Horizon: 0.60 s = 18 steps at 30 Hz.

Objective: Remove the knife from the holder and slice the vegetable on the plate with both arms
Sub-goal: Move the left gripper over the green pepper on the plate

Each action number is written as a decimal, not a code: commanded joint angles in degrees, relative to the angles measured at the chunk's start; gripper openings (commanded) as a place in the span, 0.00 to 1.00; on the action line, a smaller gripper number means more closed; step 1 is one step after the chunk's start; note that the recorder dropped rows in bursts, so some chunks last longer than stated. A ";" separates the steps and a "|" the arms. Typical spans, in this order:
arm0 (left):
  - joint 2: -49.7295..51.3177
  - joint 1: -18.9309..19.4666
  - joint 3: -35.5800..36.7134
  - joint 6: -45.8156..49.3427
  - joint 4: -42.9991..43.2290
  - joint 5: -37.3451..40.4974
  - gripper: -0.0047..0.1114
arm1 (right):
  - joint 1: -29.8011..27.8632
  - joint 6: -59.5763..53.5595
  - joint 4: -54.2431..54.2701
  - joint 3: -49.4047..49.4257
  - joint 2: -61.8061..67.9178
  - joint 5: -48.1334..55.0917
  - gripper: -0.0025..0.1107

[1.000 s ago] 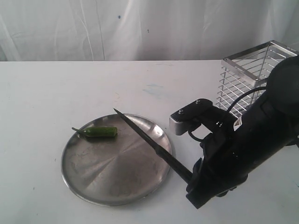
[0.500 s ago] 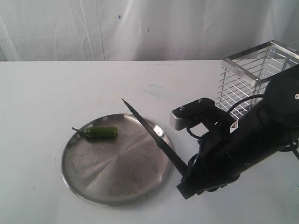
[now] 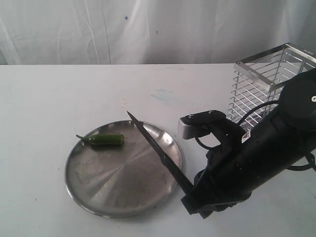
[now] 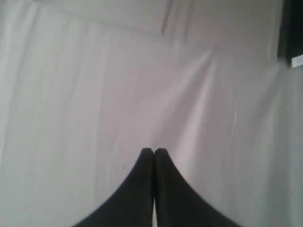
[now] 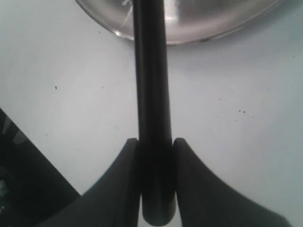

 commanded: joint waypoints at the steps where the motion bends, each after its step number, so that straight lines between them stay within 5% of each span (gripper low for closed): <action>1: 19.55 -0.33 -4.72 -14.82 45.87 10.04 0.04 | 0.19 -0.14 0.64 0.24 -0.07 -4.54 0.02; 4: 32.89 -0.33 -4.72 -27.68 59.63 14.47 0.04 | 0.19 -0.14 -0.52 0.24 -0.07 -5.85 0.02; 7: 42.51 -0.33 -4.72 -37.23 60.52 14.90 0.04 | 0.19 -0.14 -1.88 0.24 -0.07 -4.92 0.02; 11: 50.57 -0.36 -4.83 -42.94 73.99 6.98 0.04 | 0.19 -0.14 -2.85 0.24 -0.07 -4.27 0.02; 14: 54.97 -2.66 -6.99 -42.13 80.96 -1.05 0.04 | 0.19 -0.14 -2.93 0.24 -0.07 -5.00 0.02; 18: 58.71 -6.33 -8.42 -32.61 85.22 -1.65 0.04 | 0.19 3.04 -5.29 0.24 -0.07 -5.76 0.02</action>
